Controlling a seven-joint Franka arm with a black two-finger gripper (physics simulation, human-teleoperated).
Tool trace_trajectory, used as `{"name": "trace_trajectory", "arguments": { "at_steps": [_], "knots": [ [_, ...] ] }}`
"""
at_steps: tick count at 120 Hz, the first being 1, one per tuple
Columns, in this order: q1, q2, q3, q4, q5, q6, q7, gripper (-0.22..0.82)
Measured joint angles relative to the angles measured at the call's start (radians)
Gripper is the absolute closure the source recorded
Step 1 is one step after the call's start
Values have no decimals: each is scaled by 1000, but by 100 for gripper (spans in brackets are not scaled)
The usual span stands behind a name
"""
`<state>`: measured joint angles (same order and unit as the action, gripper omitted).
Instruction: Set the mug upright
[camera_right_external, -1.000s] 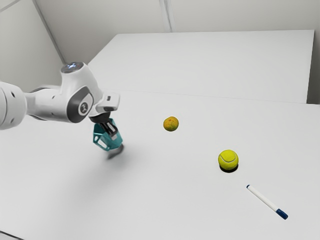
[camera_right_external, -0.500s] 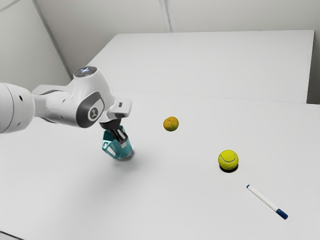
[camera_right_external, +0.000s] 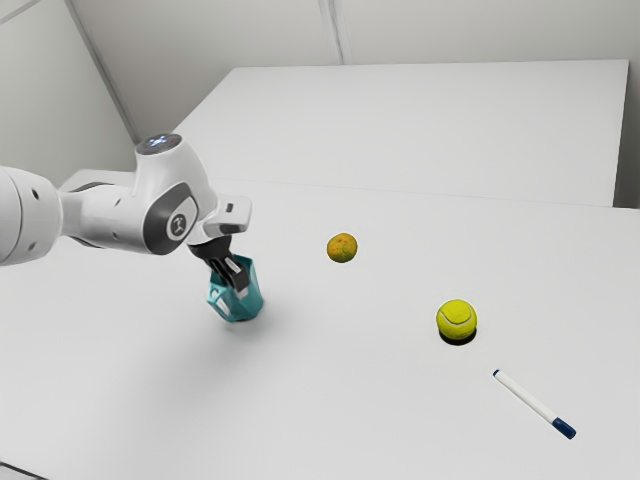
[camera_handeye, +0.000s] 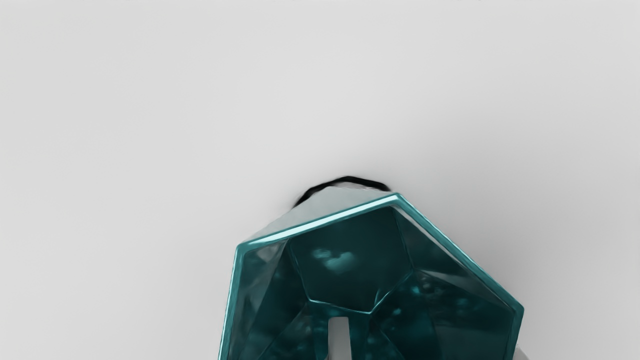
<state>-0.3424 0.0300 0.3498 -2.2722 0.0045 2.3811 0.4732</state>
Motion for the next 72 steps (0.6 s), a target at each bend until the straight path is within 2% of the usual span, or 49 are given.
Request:
{"name": "trace_trajectory", "arguments": {
  "at_steps": [25, 72],
  "knots": [
    [-19, -7, 0, 1, -4, 0, 2, 28],
    [-29, -71, -1, 5, -12, -10, 4, 8]
  ]
}}
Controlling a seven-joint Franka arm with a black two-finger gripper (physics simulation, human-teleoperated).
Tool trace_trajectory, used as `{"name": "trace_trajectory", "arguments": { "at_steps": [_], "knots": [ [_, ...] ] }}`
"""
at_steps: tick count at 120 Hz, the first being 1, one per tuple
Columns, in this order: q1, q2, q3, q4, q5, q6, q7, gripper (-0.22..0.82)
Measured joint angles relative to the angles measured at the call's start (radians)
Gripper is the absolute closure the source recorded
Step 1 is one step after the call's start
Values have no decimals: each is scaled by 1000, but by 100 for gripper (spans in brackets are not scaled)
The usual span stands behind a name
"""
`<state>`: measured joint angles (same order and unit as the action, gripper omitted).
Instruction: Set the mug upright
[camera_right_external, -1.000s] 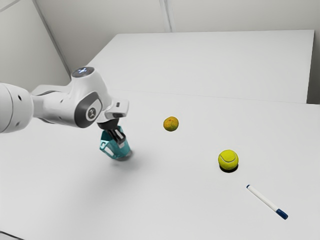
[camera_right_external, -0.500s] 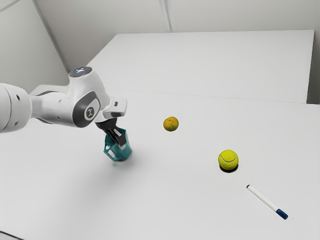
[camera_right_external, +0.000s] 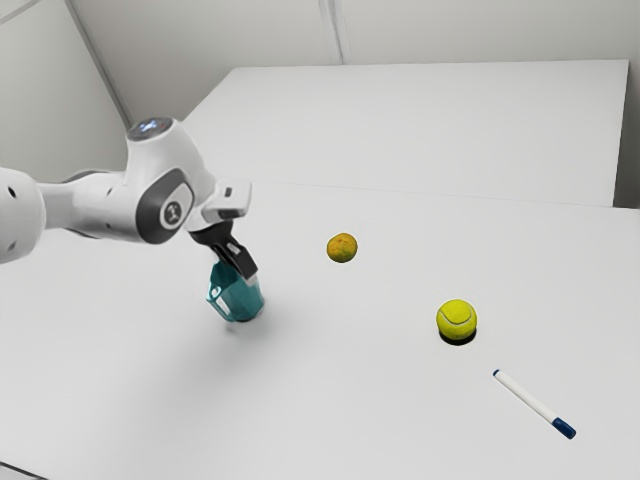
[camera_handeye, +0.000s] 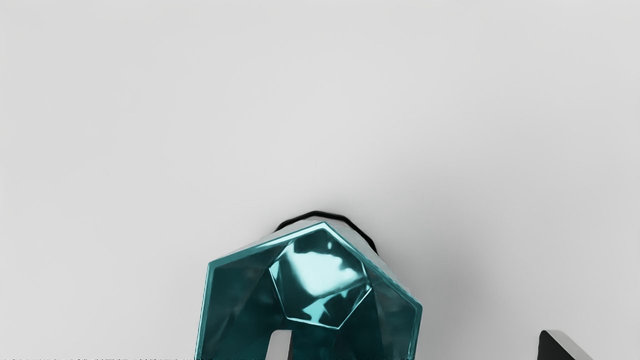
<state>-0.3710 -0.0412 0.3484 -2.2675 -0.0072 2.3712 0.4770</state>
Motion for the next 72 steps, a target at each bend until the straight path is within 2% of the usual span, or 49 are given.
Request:
{"name": "trace_trajectory", "arguments": {
  "at_steps": [15, 33, 51, 72],
  "knots": [
    [20, -33, -9, 32, -1, -22, 0, 5],
    [23, -34, -10, 154, -16, -110, 0, 2],
    [31, 6, -7, 336, -34, -282, -17, 1],
    [53, 113, -1, 581, -39, -521, -50, 1]
  ]
}}
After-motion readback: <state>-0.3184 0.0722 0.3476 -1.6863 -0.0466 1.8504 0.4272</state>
